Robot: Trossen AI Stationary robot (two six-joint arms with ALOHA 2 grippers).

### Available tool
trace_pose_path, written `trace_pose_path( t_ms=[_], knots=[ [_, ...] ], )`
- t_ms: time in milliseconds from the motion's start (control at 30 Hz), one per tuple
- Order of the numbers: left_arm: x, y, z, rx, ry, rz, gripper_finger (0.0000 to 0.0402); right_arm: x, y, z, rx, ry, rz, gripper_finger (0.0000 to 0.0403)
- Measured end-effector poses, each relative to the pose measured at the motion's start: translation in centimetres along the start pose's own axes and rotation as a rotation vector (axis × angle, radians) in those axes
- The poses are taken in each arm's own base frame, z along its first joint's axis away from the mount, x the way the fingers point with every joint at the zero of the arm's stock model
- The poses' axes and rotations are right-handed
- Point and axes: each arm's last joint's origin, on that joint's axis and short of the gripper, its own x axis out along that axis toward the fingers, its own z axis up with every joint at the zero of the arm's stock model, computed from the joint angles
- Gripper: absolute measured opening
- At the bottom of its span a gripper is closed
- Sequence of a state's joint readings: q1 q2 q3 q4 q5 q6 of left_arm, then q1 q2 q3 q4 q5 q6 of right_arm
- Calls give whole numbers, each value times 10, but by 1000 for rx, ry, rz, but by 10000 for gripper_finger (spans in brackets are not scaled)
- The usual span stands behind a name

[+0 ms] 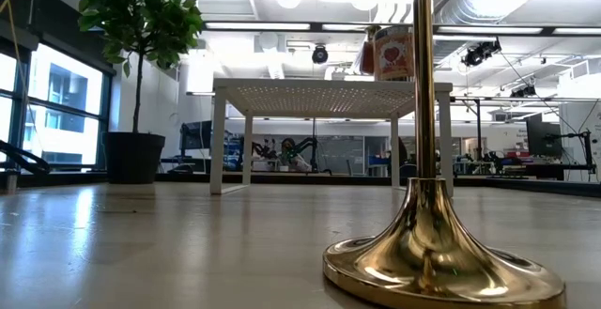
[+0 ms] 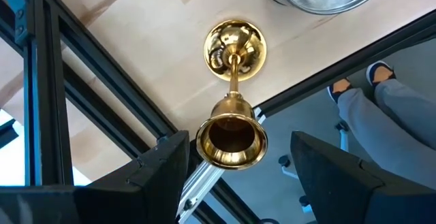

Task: Pick & Place candle stick holders
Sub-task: Put the left gold candle holder on the shelf

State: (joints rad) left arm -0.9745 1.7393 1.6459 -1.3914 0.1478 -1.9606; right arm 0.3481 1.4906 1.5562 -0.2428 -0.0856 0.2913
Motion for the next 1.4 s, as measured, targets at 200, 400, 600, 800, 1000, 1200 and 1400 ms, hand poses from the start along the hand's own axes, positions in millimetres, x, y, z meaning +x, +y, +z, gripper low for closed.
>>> trace_pose_path(
  t_ms=[200,400,600,800,1000,1200,1400],
  knots=[
    [0,0,0,0,0,1,250,0,0,0,0,0,0,367],
    [0,0,-1,1,25,6,250,0,0,0,0,0,0,367],
    [0,0,-1,0,18,6,250,0,2,-1,-1,2,7,367],
    [0,0,-1,0,17,6,250,0,4,-1,-2,4,14,367],
    [1,-1,-1,0,14,9,250,0,4,-1,-2,4,13,367],
    [16,0,1,-4,16,38,246,0,4,-1,-2,5,14,367],
    [25,-1,3,18,18,37,210,0,4,-1,-4,5,13,367]
  ],
)
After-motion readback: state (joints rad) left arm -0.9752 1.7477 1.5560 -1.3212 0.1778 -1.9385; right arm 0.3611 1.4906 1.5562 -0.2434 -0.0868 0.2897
